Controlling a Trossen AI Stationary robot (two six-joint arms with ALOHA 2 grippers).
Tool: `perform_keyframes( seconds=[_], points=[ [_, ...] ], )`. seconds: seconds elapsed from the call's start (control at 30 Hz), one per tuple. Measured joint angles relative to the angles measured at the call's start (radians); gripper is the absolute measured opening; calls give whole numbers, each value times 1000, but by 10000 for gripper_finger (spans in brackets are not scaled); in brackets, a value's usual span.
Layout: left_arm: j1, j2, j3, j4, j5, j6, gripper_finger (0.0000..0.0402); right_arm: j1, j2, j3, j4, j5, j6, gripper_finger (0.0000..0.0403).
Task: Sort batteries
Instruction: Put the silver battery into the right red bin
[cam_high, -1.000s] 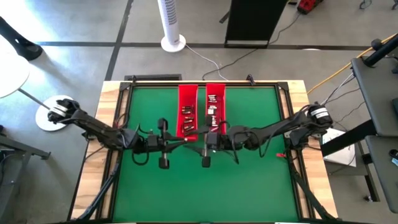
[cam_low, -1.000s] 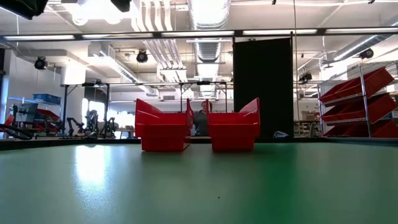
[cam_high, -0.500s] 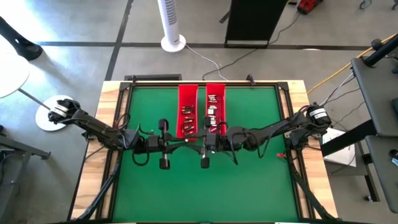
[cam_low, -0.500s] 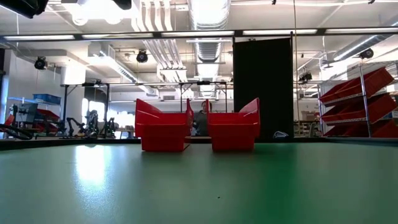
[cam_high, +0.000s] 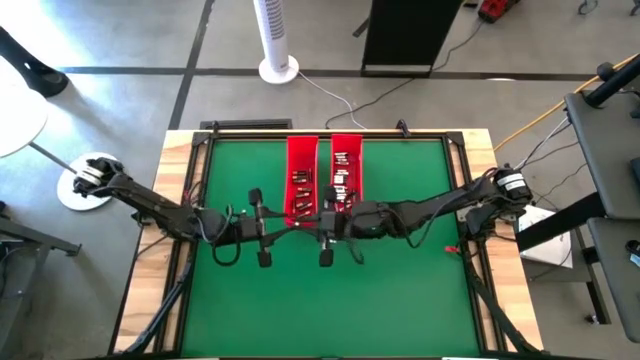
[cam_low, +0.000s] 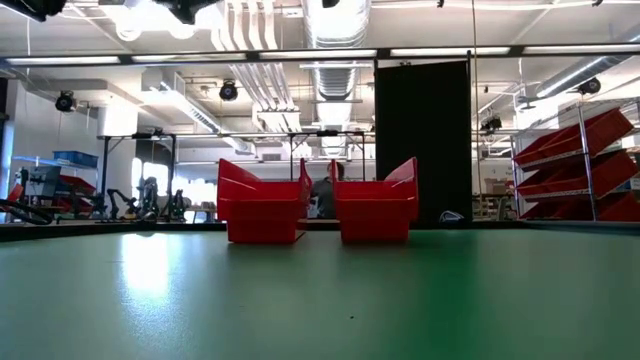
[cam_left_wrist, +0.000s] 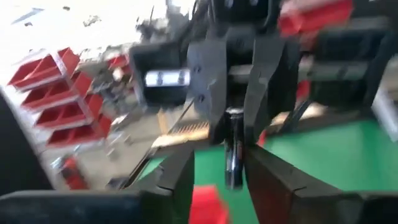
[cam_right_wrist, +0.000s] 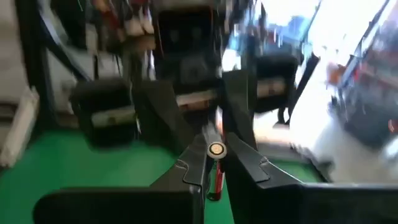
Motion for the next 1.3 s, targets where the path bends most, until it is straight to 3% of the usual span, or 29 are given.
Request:
perform_keyframes(
  seconds=[0.13,0.33,0.53,0.73,1.3],
  points=[
    [-1,-112,0,-241,-85,-34,144,-23,1,162,-396,35,10,25],
    [-5,-247,-3,-590,-92,-219,170,-106,65,385,-923,95,94,25],
    [-9,-269,-59,-624,-87,-229,174,-212,162,475,-1306,82,196,25],
    [-9,-274,-96,-664,-87,-213,174,-282,264,478,-1381,-14,205,25],
    [-9,-288,-98,-696,-102,-225,174,-373,418,475,-1453,-21,62,24]
  ],
)
